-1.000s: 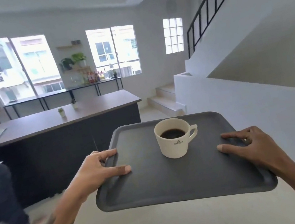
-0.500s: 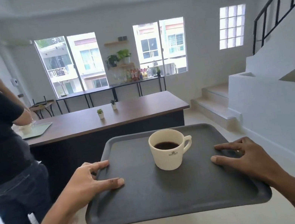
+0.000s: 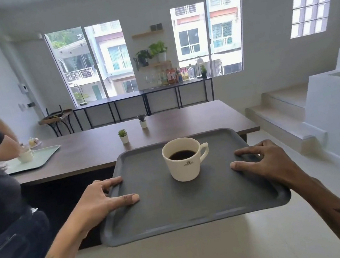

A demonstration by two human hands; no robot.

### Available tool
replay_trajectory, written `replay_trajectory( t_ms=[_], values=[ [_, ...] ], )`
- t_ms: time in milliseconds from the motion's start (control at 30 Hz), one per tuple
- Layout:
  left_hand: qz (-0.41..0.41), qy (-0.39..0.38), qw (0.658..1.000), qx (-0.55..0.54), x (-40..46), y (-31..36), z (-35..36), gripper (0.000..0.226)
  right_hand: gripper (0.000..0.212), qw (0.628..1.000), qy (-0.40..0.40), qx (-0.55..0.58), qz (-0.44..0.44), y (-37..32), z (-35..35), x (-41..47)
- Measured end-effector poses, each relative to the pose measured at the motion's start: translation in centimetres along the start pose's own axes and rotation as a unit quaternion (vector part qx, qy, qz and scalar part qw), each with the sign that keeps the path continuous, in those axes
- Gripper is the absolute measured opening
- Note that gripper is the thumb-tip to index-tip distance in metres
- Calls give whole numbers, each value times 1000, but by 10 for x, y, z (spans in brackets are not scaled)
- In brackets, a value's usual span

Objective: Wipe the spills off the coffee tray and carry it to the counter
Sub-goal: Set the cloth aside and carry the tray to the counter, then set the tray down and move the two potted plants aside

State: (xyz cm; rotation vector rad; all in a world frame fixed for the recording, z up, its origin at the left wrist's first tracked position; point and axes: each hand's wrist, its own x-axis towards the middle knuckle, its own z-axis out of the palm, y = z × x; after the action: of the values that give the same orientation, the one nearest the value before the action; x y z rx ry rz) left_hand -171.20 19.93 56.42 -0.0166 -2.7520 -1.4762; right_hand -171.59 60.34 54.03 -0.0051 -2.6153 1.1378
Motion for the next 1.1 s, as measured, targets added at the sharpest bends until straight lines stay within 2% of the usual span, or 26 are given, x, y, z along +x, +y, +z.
replay_trajectory(
  t_ms=[133, 200, 300, 433, 567, 767, 867, 1100],
  values=[
    [-4, 28, 1000, -12, 95, 4, 1, 111, 56, 999, -21, -5, -27, 7, 25, 112],
    [-16, 41, 999, -11, 144, 2, 0, 102, 59, 999, -34, -6, -33, 11, 41, 170],
    [-31, 45, 998, -13, 201, -5, -2, 89, 49, 998, -33, -14, -46, 12, 61, 231],
    [-33, 60, 998, 2, 297, -19, -12, 104, 45, 998, -22, -23, -58, 18, 105, 323],
    [-29, 59, 998, 12, 397, -40, -17, 85, 45, 999, -1, -26, -43, 31, 155, 400],
    [-24, 29, 998, 57, 533, -71, -21, 93, 55, 999, 2, -33, -26, 55, 218, 499],
    [-33, 11, 998, 61, 582, -88, -8, 107, 62, 1000, -2, -24, -17, 71, 242, 535],
    [-83, 10, 992, 98, 652, -135, 45, 94, 49, 998, -7, -59, 14, 121, 294, 596]
  ],
)
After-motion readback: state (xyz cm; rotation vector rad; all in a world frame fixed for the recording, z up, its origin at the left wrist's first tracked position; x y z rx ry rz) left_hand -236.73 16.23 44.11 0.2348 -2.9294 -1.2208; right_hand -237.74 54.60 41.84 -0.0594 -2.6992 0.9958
